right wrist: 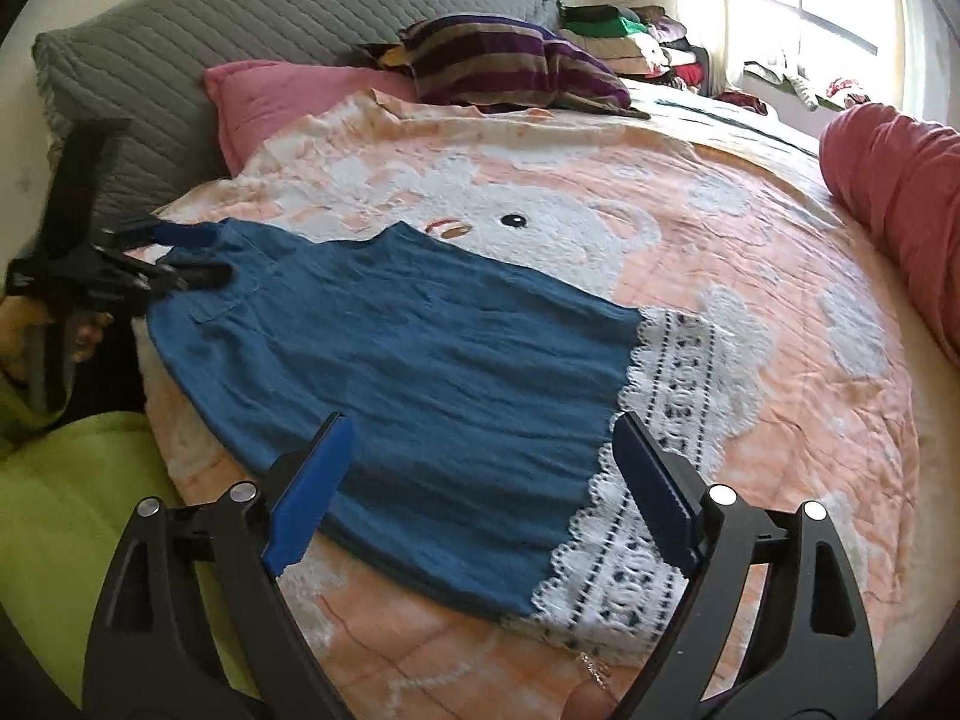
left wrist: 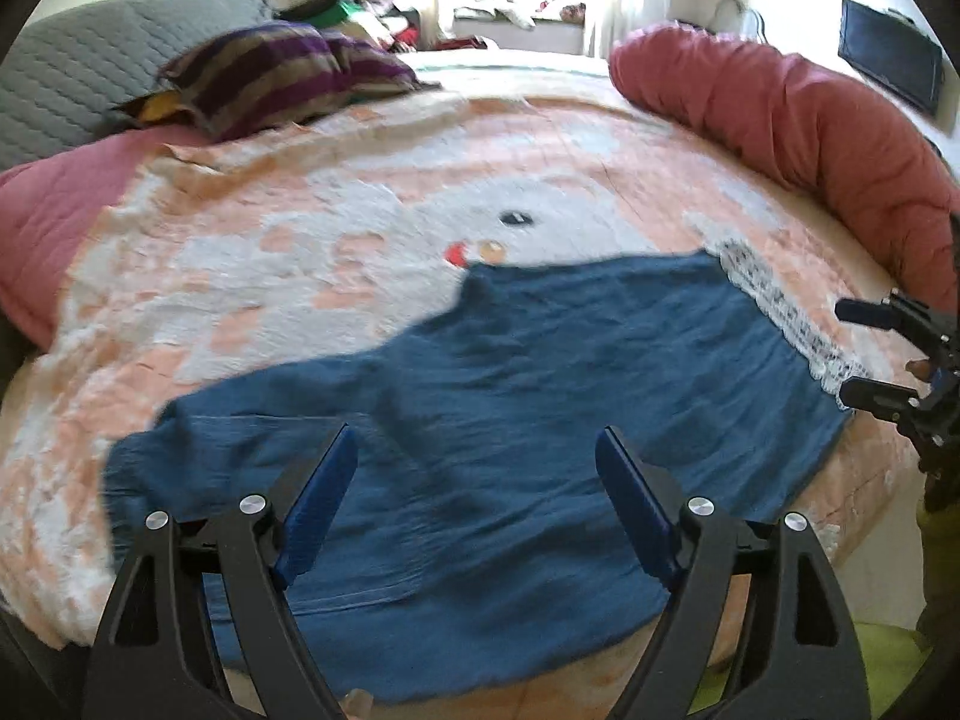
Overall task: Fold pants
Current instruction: 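Lay the lace hem flat with the right tool and open it, then move the right tool to the lace-trimmed leg hem and close on it, then lift the lace leg with the right tool and fold it over the pants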
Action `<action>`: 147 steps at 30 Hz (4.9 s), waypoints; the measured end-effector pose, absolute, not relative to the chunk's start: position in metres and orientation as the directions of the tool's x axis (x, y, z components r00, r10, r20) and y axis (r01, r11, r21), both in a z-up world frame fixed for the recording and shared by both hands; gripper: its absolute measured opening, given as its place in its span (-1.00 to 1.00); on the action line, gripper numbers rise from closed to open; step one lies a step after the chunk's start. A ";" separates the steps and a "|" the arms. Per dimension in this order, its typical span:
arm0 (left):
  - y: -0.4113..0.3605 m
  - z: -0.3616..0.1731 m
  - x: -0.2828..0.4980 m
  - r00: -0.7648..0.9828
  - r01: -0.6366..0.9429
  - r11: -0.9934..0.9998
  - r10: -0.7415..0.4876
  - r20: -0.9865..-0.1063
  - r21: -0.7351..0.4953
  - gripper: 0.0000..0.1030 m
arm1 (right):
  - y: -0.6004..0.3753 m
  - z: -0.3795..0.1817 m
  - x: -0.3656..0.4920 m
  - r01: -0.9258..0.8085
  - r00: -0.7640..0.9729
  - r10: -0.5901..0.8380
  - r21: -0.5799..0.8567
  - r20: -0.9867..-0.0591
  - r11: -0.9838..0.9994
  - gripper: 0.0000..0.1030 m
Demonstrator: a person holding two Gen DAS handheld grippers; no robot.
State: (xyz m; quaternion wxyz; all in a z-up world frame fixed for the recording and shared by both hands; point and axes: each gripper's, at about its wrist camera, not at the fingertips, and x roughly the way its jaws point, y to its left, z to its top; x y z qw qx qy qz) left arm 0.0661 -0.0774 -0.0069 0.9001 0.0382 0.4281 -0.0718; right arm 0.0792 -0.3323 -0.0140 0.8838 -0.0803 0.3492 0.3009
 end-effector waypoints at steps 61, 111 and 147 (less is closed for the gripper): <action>-0.201 0.036 0.148 0.599 0.423 0.906 -0.288 -0.747 -0.010 0.91 | -0.425 -0.022 0.076 -0.289 0.651 0.315 0.158 -0.691 0.944 0.71; -0.288 -0.056 0.241 0.317 0.613 0.759 -0.490 -0.812 -0.218 -0.73 | -0.394 -0.051 0.091 -0.346 0.583 0.455 0.301 -0.673 0.889 -0.68; 0.042 -0.022 0.136 0.647 0.015 0.834 -0.429 -0.631 -0.551 -0.12 | -0.155 -0.006 0.042 -0.882 0.311 0.674 0.061 -0.671 0.467 -0.17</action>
